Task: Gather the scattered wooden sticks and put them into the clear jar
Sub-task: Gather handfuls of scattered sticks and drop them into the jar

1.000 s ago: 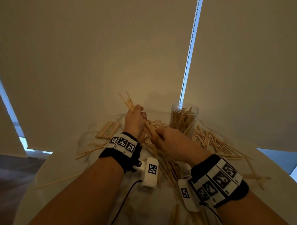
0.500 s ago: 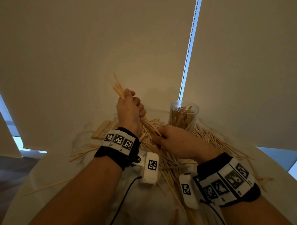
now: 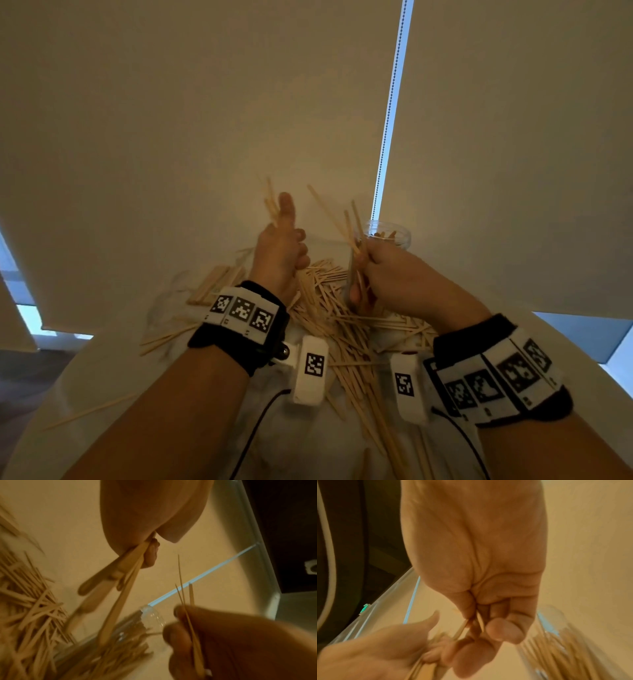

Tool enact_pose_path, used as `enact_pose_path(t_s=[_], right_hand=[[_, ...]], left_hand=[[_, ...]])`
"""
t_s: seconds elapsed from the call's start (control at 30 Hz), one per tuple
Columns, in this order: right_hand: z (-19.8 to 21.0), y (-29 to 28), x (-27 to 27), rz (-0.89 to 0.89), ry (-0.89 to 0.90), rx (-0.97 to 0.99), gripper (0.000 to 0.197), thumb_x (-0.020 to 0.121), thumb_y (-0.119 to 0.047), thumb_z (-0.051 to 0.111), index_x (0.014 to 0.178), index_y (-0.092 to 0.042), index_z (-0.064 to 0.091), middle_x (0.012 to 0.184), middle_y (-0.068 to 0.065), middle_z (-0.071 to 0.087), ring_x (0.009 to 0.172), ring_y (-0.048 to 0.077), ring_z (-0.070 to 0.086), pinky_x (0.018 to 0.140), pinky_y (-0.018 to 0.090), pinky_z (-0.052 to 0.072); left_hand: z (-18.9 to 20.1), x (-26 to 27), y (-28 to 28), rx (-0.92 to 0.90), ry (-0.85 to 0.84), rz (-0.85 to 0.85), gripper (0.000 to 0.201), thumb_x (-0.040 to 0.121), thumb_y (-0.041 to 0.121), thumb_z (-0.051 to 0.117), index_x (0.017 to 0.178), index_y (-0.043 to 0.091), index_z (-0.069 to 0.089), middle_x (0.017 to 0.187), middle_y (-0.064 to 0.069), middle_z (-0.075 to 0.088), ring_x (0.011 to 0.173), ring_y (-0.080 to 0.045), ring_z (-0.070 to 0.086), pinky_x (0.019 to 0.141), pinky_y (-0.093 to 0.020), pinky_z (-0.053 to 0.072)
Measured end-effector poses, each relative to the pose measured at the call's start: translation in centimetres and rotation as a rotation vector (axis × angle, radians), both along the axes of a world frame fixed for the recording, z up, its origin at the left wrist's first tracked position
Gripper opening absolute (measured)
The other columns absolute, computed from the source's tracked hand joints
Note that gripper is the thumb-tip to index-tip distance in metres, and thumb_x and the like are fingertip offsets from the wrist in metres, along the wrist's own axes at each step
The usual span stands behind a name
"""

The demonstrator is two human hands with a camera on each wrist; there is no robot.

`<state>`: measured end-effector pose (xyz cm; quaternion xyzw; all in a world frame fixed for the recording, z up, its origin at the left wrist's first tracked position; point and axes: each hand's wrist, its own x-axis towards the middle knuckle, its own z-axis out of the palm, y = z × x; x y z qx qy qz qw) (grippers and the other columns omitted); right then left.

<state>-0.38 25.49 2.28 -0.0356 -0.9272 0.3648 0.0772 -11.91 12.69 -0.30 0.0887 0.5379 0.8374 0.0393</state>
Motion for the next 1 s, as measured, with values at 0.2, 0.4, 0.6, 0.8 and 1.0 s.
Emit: enact_pose_path(t_s=[0.2,0.4,0.6,0.8,1.0], right_hand=[[-0.8,-1.7,-0.6,0.080,0.065,0.228,0.022,0.101,-0.019,0.043,0.122,-0.014,0.049,0.091,0.006,0.068,0.072,0.019,0.065,0.070,0.040,0.057],[-0.4,-1.5,0.5,0.202,-0.111,0.257,0.023,0.096,-0.050,0.052,0.091,-0.029,0.058,0.088,-0.005,0.068,0.079,0.011,0.066,0.076,0.031,0.055],[-0.9,-1.0,-0.2,0.168,-0.085,0.208,0.017,0.099,-0.022,0.056,0.088,-0.013,0.065,0.079,0.005,0.074,0.065,0.013,0.069,0.071,0.033,0.059],[-0.1,-0.5,0.2,0.180,-0.125,0.043,0.012,0.093,-0.018,0.062,0.094,-0.011,0.072,0.088,0.005,0.074,0.073,0.016,0.071,0.071,0.031,0.060],[3.3,3.0,1.6,-0.237,0.279,-0.206,0.033,0.096,-0.044,0.050,0.096,-0.018,0.071,0.087,0.000,0.074,0.083,0.020,0.071,0.085,0.049,0.057]], left_hand=[[-0.2,2.7,2.3,-0.266,0.148,-0.127,0.031,0.090,0.036,0.068,0.069,0.015,0.062,0.055,0.000,0.056,0.053,-0.017,0.054,0.055,-0.029,0.044],[0.8,1.5,1.7,-0.078,0.006,-0.016,0.013,0.100,0.021,0.052,0.101,0.009,0.058,0.056,0.001,0.050,0.040,-0.011,0.041,0.042,-0.023,0.037],[1.4,1.8,1.9,0.094,-0.015,-0.121,0.023,0.105,0.032,0.045,0.097,0.012,0.054,0.059,0.001,0.046,0.056,-0.011,0.051,0.081,-0.045,0.059],[1.1,2.7,2.3,-0.062,0.171,-0.250,0.028,0.103,0.043,0.046,0.093,0.017,0.042,0.061,0.005,0.036,0.049,-0.009,0.036,0.050,-0.024,0.039],[1.1,3.4,0.9,-0.605,0.551,-0.350,0.048,0.092,0.058,0.056,0.082,0.012,0.053,0.060,0.003,0.041,0.052,-0.016,0.038,0.053,-0.032,0.041]])
